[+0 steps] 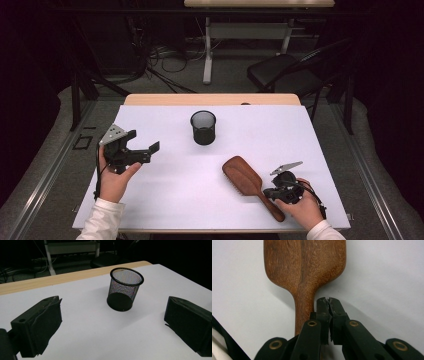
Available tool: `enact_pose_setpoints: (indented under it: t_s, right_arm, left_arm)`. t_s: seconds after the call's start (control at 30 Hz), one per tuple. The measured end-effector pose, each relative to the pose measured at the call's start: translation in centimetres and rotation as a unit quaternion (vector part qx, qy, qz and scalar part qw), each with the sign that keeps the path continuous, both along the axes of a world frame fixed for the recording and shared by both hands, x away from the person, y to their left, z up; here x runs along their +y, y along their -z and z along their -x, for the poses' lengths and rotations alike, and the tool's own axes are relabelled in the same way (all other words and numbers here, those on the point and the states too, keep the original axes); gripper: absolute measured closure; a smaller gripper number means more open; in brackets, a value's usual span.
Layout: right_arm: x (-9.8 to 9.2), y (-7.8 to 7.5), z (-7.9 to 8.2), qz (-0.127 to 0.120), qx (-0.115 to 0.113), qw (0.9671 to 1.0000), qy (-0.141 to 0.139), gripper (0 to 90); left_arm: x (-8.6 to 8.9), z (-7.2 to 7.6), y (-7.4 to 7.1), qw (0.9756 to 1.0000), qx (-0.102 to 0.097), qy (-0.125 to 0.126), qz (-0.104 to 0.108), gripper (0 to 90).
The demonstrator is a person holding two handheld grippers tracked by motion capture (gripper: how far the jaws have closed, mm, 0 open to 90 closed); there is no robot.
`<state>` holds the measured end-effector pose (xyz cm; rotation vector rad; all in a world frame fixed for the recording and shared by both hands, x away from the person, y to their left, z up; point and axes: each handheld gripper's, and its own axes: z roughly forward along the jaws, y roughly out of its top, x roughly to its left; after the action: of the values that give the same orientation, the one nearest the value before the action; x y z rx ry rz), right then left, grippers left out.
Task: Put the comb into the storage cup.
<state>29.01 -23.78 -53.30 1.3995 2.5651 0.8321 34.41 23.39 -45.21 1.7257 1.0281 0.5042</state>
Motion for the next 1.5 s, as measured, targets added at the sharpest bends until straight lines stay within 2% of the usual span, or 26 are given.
enact_pose_setpoints:
  t_s: [0.1, 0.13, 0.27, 0.37, 0.53, 0.6, 0.67, 0.87, 1.03, 1.1, 1.17, 1.3, 1.4, 1.5]
  right_arm:
    - [-0.2, -0.1, -0.1, 0.004, -0.005, 1.0, -0.001, 86.2]
    - [-0.2, -0.2, -0.1, 0.007, -0.001, 1.0, -0.001, 85.9]
    - [-0.4, -0.3, -0.1, -0.001, -0.01, 0.9999, 0.006, 83.8]
    - [-0.6, -0.5, -0.1, 0.001, -0.007, 1.0, 0.004, 83.2]
    - [-0.7, -0.9, -0.1, 0.001, -0.007, 1.0, 0.005, 80.1]
    - [-0.7, -0.9, -0.1, -0.002, -0.014, 0.9999, 0.005, 77.9]
    - [-0.7, -1.0, -0.1, 0.001, -0.01, 0.9999, 0.002, 75.6]
    - [-0.5, -1.4, -0.1, 0.004, -0.014, 0.9999, -0.002, 66.3]
    - [-0.4, -1.7, 0.0, 0.008, -0.017, 0.9998, -0.005, 54.9]
    - [-0.3, -1.7, 0.0, 0.003, -0.021, 0.9998, 0.0, 48.0]
    - [-0.4, -1.7, -0.1, 0.01, -0.02, 0.9997, -0.007, 43.9]
    - [-0.2, -1.9, 0.0, 0.013, -0.018, 0.9997, 0.001, 38.4]
    - [-0.2, -2.0, 0.0, 0.006, -0.032, 0.9994, -0.006, 37.9]
    - [-0.2, -2.2, 0.1, 0.007, -0.061, 0.9978, -0.024, 37.4]
  left_arm:
    - [0.0, 0.0, 0.0, 1.0, 0.0, 0.0, 0.0, 1.2]
    - [0.0, 0.0, 0.0, 1.0, 0.001, 0.0, 0.0, 1.2]
    - [0.0, 0.0, 0.0, 1.0, 0.002, 0.001, -0.001, 1.1]
    - [0.0, 0.0, 0.1, 1.0, 0.002, 0.001, -0.002, 1.1]
    - [0.0, 0.0, 0.1, 1.0, 0.002, 0.001, -0.002, 1.2]
    - [0.0, 0.0, 0.1, 1.0, 0.001, 0.001, -0.001, 1.1]
    - [0.0, 0.0, 0.1, 1.0, 0.001, 0.001, -0.002, 1.2]
    - [0.0, 0.0, 0.1, 1.0, 0.002, 0.001, -0.003, 1.1]
    - [0.1, 0.0, 0.1, 1.0, 0.002, 0.001, -0.002, 1.1]
    - [0.1, 0.0, 0.1, 1.0, 0.002, 0.0, -0.002, 1.1]
    - [0.1, 0.0, 0.1, 1.0, 0.002, 0.0, -0.002, 1.2]
    - [0.1, 0.0, 0.1, 1.0, 0.002, 0.0, -0.002, 1.1]
    - [0.1, 0.0, 0.1, 1.0, 0.001, -0.001, -0.002, 1.1]
    - [0.1, 0.0, 0.1, 1.0, 0.001, 0.0, -0.002, 1.2]
